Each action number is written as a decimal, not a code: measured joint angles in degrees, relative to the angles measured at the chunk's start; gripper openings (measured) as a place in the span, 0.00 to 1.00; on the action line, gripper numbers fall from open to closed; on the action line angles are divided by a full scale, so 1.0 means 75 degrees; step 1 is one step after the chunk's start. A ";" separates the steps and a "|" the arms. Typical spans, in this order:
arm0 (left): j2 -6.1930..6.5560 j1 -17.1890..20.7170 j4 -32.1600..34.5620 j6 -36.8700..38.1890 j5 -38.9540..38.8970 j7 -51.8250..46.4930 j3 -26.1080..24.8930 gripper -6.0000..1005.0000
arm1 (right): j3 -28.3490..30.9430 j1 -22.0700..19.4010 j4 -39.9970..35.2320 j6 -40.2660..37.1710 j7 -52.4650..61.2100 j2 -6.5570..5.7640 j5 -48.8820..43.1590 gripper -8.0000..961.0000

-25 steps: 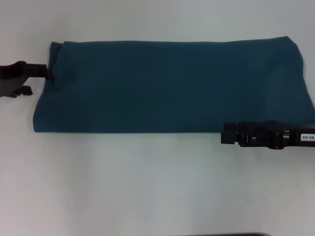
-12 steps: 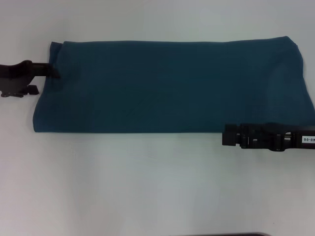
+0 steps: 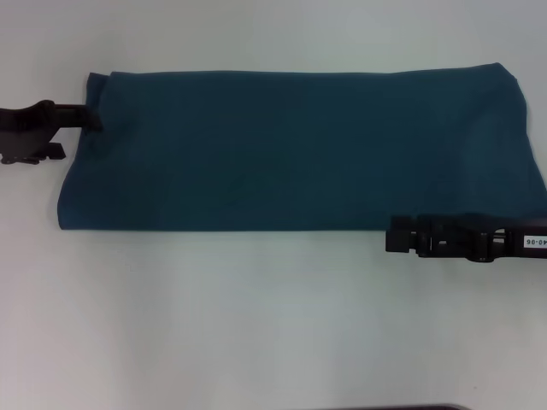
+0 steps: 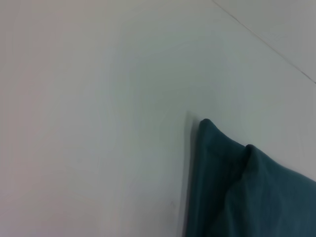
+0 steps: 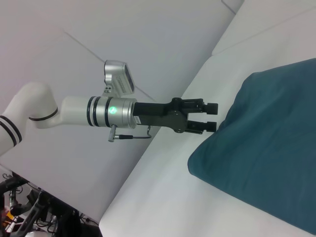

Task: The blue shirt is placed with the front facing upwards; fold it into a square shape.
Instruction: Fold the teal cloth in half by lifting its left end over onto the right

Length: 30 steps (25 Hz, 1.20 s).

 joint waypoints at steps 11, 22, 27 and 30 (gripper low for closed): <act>-0.0088 -0.0036 0.0021 0.0129 0.0004 0.0006 0.0063 0.84 | 0.0002 0.0013 0.0000 0.0035 0.0000 0.0000 -0.0002 0.95; -0.0275 -0.0136 -0.0043 0.0543 -0.0011 0.0035 0.0035 0.82 | -0.0010 -0.0007 0.0001 0.0041 0.0000 0.0000 -0.0001 0.95; -0.0341 -0.0229 -0.0070 0.0790 -0.0192 0.0112 0.0035 0.81 | -0.0010 -0.0009 0.0000 0.0040 0.0000 0.0000 -0.0001 0.95; -0.0333 -0.0205 -0.0187 0.0855 -0.0359 0.0128 0.0022 0.81 | -0.0010 -0.0009 0.0000 0.0039 0.0000 0.0000 -0.0001 0.95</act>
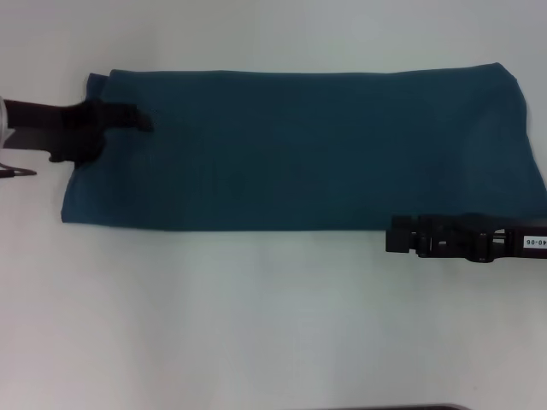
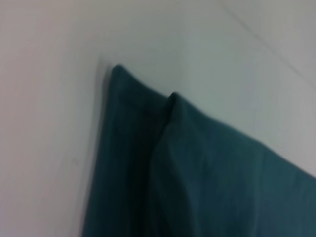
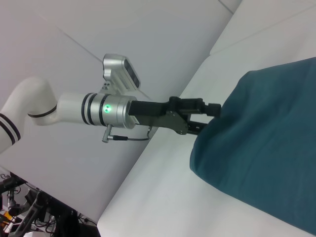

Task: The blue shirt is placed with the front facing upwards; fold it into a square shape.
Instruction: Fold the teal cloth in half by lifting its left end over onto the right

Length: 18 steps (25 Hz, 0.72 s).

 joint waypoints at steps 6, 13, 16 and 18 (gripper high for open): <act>0.0068 0.0168 -0.0238 -0.0059 0.0012 -0.0056 -0.0016 0.80 | 0.0000 0.0000 0.0010 0.0000 0.0000 0.0000 0.0000 0.95; 0.0060 0.0226 -0.0258 -0.0374 0.0508 -0.0101 0.0021 0.79 | 0.0000 0.0000 0.0012 -0.0001 0.0000 0.0000 0.0000 0.95; 0.0042 0.0213 -0.0224 -0.0415 0.0588 -0.0112 0.0029 0.79 | 0.0000 0.0000 0.0011 0.0000 0.0000 0.0000 0.0000 0.95; 0.0033 0.0194 -0.0207 -0.0360 0.0568 -0.0115 0.0029 0.78 | 0.0000 0.0000 0.0012 0.0000 0.0000 0.0000 0.0000 0.95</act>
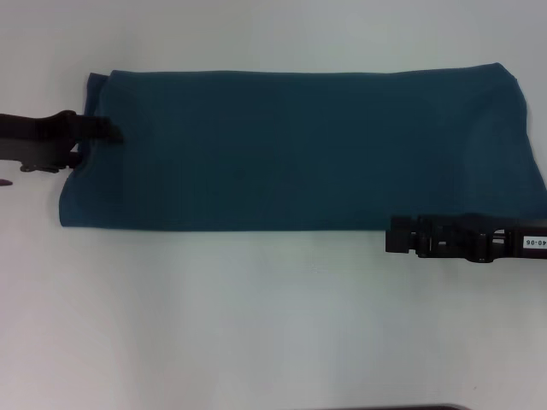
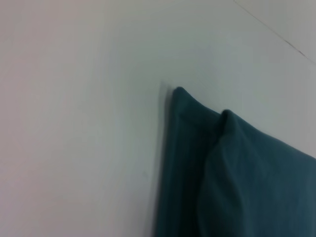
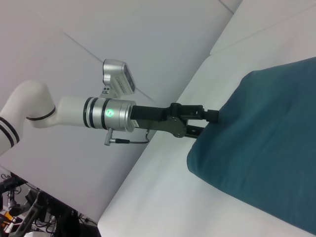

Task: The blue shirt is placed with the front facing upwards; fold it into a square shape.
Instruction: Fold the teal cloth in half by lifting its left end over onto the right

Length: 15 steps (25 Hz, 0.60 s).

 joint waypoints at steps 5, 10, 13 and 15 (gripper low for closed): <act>-0.0058 -0.0057 -0.0040 0.0316 -0.0145 0.0023 -0.0029 0.78 | 0.0000 0.0000 0.0000 0.0000 0.0000 0.0000 0.0000 0.95; -0.0083 -0.0232 0.0027 0.0576 -0.0218 0.0055 0.0047 0.77 | 0.0000 0.0000 0.0000 0.0000 0.0000 0.0000 0.0000 0.95; -0.0055 -0.0323 0.0142 0.0583 -0.0155 0.0009 0.0077 0.76 | 0.0000 0.0000 0.0000 0.0000 0.0000 0.0000 0.0000 0.95; 0.0021 -0.0369 0.0206 0.0590 -0.0097 -0.0041 0.0119 0.76 | 0.0000 0.0000 0.0000 0.0000 0.0000 0.0000 0.0000 0.95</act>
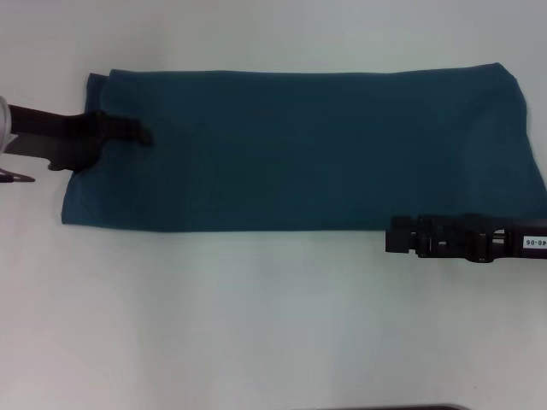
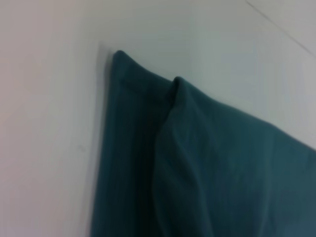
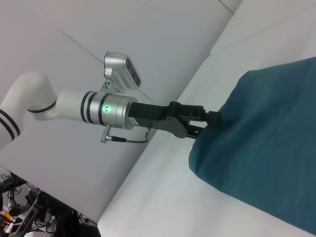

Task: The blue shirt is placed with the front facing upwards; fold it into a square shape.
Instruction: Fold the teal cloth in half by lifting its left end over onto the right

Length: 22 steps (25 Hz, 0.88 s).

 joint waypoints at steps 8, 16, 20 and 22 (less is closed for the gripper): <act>0.0107 -0.0101 -0.0060 0.0073 0.0366 -0.0099 0.0254 0.75 | 0.0000 0.0000 0.0000 -0.0006 0.0000 -0.0010 0.0000 0.95; 0.0020 -0.0031 -0.0482 0.0853 -0.0179 0.0347 0.0085 0.40 | 0.0000 0.0028 0.0011 -0.0005 0.0000 -0.0012 0.0000 0.95; 0.0051 0.0000 -0.0512 0.1108 -0.0438 0.0529 0.0034 0.24 | 0.0001 0.0046 0.0012 -0.0001 0.0000 -0.0012 0.0000 0.95; 0.0056 0.0037 -0.0536 0.1178 -0.0552 0.0608 -0.0009 0.16 | 0.0001 0.0047 0.0011 0.0001 0.0000 -0.0012 0.0000 0.95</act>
